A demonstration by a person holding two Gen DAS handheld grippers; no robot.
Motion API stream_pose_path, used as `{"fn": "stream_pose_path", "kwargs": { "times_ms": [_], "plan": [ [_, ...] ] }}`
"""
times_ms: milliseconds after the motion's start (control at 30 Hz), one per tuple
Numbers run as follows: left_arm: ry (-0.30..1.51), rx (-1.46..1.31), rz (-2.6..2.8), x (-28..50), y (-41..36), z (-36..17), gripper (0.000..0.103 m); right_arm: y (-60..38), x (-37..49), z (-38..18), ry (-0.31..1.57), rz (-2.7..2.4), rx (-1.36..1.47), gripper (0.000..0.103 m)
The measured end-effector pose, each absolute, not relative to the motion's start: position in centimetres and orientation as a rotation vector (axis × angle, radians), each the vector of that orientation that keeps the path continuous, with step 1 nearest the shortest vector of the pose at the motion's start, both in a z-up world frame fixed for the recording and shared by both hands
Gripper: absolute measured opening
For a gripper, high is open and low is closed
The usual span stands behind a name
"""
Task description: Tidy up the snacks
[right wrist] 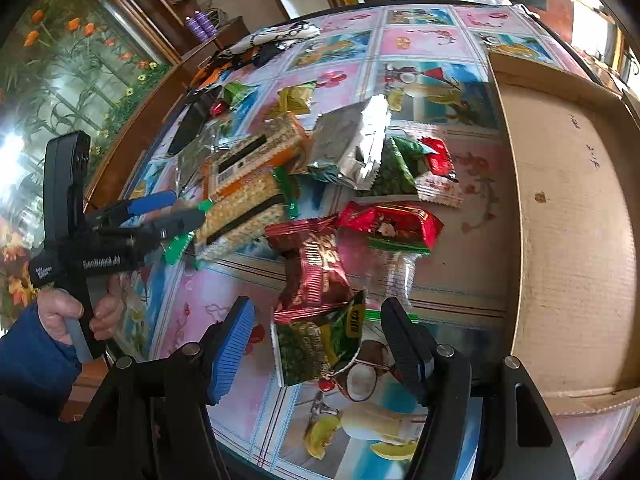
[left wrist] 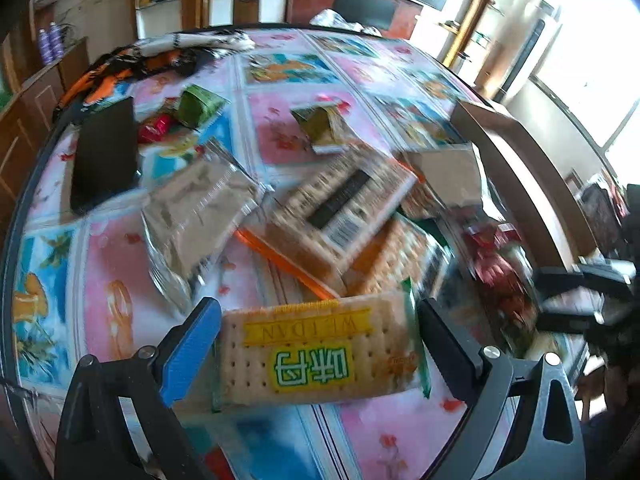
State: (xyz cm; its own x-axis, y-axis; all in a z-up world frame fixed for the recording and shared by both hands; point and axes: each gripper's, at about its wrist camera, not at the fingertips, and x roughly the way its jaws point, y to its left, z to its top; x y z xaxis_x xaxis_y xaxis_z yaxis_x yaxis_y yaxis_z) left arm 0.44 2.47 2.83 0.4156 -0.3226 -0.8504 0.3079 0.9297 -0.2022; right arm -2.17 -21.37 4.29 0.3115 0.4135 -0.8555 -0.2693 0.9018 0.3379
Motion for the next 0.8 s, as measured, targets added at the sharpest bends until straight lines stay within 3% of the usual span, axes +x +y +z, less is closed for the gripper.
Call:
{"fn": "stream_pose_path", "kwargs": {
  "times_ms": [500,800],
  "plan": [
    [1.091,0.017,-0.489,-6.6,3.3,4.4,0.098,-21.3,-1.3,4.6,1.175,0.487,0.115,0.071],
    [1.035,0.397,-0.604,-7.7,0.0,4.5,0.098,-18.8,0.8,3.5,1.228,0.537,0.023,0.071]
  ]
}}
